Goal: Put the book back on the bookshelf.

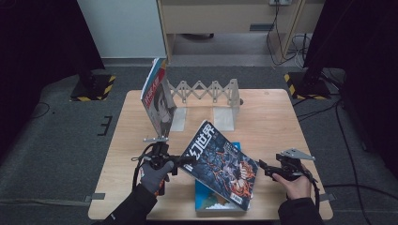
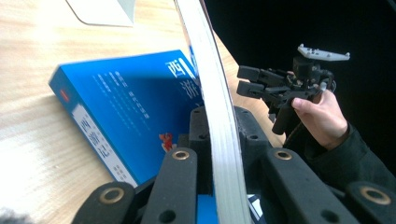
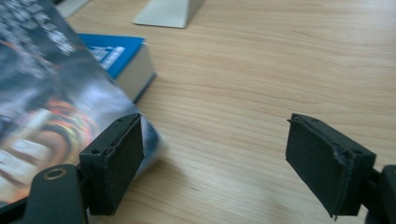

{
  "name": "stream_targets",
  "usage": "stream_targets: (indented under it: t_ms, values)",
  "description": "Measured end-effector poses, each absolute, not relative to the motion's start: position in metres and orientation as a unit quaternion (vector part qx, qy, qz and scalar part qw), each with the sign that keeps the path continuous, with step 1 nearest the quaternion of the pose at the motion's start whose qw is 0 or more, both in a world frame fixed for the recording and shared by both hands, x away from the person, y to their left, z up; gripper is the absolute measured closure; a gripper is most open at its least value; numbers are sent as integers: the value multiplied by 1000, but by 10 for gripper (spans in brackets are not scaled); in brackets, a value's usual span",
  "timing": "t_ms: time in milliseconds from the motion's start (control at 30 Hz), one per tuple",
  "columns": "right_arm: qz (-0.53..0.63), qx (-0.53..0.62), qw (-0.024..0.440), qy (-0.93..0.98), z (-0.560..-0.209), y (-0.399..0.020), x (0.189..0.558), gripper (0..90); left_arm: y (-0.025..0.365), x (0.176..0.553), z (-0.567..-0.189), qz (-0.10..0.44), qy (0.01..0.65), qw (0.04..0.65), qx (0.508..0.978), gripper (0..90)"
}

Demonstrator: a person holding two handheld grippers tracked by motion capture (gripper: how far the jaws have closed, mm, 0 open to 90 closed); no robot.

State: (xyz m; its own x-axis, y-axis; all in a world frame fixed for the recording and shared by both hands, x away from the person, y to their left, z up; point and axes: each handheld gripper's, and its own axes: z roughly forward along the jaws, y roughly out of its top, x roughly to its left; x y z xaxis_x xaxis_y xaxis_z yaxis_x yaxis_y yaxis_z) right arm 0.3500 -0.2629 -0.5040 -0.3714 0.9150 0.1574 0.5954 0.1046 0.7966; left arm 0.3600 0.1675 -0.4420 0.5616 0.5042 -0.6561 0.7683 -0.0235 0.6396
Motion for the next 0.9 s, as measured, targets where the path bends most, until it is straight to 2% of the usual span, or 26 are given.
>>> stream_targets:
  t_ms: [300,900]
  values:
    - [369,545,205,725,-514,-279,358,197,171,363,-418,-111,434,554,701,820]
    - [340,544,202,740,-522,-282,361,190,169,370,-370,-72,414,589,690,821]
